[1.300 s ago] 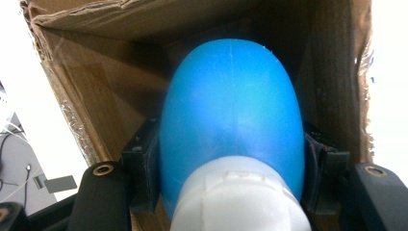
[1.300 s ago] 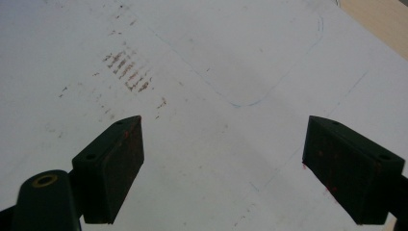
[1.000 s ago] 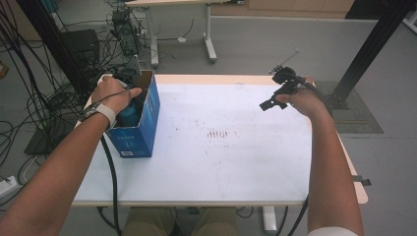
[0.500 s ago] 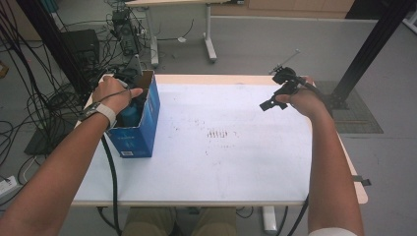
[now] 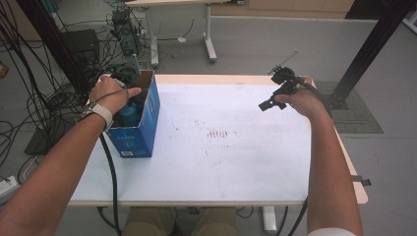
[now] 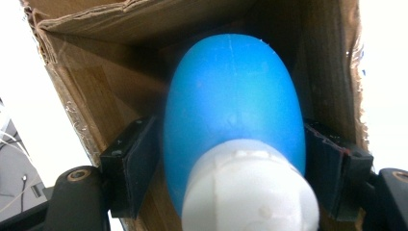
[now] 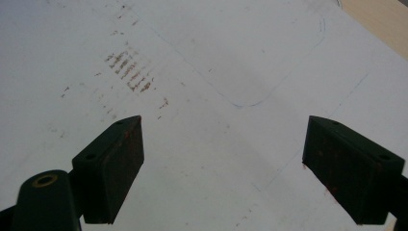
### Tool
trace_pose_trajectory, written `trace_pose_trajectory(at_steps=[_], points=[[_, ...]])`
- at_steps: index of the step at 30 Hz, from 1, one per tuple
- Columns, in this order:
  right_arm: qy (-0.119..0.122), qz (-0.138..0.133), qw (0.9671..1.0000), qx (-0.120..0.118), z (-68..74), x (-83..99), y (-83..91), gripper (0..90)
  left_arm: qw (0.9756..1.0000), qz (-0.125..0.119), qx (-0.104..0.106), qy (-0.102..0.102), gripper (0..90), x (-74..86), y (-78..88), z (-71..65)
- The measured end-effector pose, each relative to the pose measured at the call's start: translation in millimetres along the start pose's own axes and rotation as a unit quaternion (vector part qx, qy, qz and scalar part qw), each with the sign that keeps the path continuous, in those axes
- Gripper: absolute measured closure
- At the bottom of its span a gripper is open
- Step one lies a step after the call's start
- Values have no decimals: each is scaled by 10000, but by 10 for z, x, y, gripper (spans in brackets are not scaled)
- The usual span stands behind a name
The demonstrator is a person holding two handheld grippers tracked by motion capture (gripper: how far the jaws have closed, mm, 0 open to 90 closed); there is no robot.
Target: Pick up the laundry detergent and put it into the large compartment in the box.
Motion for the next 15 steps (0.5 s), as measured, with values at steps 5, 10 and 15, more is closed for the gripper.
trace_pose_trajectory(at_steps=[5,10,15], points=[[-6,-11,10000,18,3,6,17,145,10000,-28,5,-51,225,12,48,2],[11,-12,10000,20,19,-4,32,145,9999,-30,93,-57,202,25,89,20],[23,-19,10000,37,29,-13,52,145,9998,-62,146,-104,166,38,139,45]])
Point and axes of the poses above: each handheld gripper's, and its own axes: y roughly backward along the jaws, x roughly out of its underside, z roughly to its left, the point moved 9 cm from there along -y, roughly forward along the jaws, and after that the axes turned 9 degrees about y, right-handed, at the moved point
